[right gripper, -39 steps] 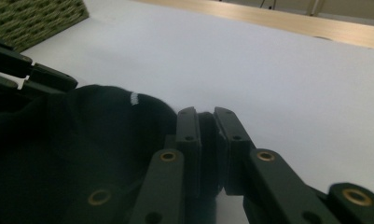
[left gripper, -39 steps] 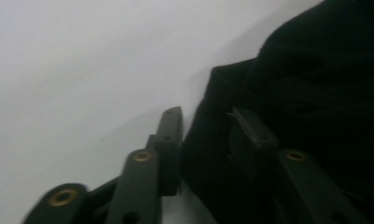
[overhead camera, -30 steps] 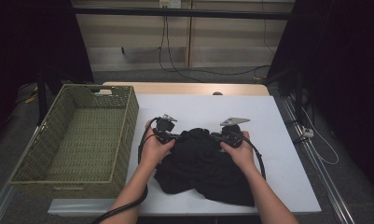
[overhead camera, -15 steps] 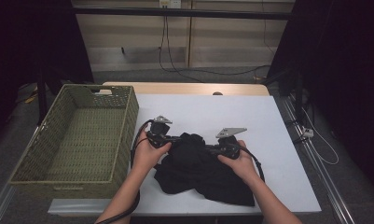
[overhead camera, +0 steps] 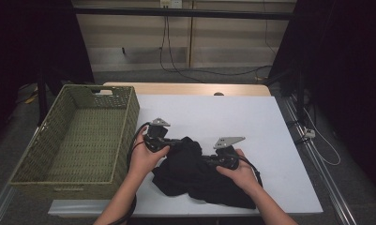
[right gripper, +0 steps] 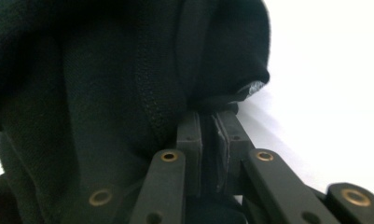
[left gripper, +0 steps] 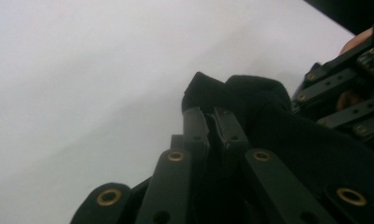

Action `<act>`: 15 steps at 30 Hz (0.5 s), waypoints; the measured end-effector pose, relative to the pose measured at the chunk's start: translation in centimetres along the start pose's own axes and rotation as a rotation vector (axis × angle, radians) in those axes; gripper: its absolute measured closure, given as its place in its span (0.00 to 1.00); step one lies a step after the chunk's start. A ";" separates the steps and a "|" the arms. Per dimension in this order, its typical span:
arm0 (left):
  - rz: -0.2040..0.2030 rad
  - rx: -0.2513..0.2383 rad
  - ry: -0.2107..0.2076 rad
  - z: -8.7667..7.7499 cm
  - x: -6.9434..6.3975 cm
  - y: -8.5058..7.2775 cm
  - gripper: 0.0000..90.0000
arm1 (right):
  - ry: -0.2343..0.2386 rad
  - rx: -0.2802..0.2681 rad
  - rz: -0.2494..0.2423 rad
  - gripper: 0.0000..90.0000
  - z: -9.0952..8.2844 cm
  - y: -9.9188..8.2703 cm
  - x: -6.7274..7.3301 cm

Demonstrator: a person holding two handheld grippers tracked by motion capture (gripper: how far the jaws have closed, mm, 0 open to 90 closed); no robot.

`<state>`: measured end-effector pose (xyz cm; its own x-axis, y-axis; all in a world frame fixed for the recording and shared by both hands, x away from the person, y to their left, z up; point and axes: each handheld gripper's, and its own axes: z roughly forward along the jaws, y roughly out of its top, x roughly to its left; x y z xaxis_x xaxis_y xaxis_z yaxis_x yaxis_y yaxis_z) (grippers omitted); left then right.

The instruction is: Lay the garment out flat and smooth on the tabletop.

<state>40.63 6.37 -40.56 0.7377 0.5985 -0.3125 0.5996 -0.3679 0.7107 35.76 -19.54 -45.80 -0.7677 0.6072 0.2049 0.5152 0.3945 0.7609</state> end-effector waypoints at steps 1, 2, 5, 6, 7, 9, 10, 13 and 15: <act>0.013 0.003 0.005 -0.1 -0.1 0.1 0.94 | 0.005 0.002 -0.002 0.91 0.0 0.0 0.2; 0.008 -0.010 0.010 -0.2 -0.3 0.1 0.94 | 0.005 0.003 -0.007 0.91 0.0 0.0 0.4; 0.026 0.000 -0.036 -0.4 -0.3 0.0 0.94 | 0.021 0.005 -0.016 0.91 0.1 -0.2 0.9; 0.029 -0.001 -0.034 -0.4 -0.4 0.0 0.94 | 0.021 0.006 -0.026 0.91 0.1 -0.2 1.1; 0.024 0.005 -0.041 -0.5 -0.4 -0.1 0.94 | 0.027 0.008 -0.028 0.91 0.0 -0.2 1.3; 0.039 0.005 -0.034 -0.7 -0.5 -0.1 0.94 | 0.030 0.010 -0.047 0.91 0.0 -0.3 1.6; 0.028 0.003 -0.049 -0.8 -0.5 -0.1 0.94 | 0.029 0.009 -0.059 0.91 0.1 -0.3 1.7; 0.037 0.003 0.005 -1.2 -1.0 -0.1 0.94 | 0.035 0.012 -0.071 0.91 0.0 -0.4 2.2; 0.049 0.007 -0.002 -1.5 -1.2 -0.1 0.94 | 0.041 0.013 -0.087 0.91 0.1 -0.5 2.6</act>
<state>39.27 6.73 -39.34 0.7671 0.5778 -0.2788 0.5647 -0.4020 0.7208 33.55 -18.11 -45.64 -0.8245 0.5415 0.1642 0.4508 0.4534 0.7689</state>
